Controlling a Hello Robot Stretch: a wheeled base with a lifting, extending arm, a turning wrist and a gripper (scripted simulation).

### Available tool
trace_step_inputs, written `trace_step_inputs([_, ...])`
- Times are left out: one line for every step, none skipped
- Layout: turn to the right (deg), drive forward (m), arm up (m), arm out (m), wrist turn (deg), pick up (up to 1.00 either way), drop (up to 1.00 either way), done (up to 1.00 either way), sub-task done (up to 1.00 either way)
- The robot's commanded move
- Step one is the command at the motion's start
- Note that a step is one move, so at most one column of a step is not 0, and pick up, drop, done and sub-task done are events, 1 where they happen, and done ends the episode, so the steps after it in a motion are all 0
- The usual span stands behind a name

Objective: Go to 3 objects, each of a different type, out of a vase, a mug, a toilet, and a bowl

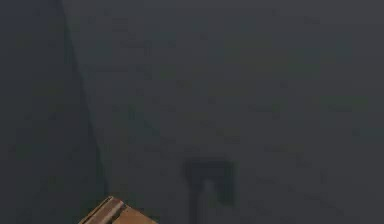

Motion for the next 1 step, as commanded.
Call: trace_step_inputs([-45.0,0.00,0.00,0.00,0.0,0.00,0.00,0.00,0.00])
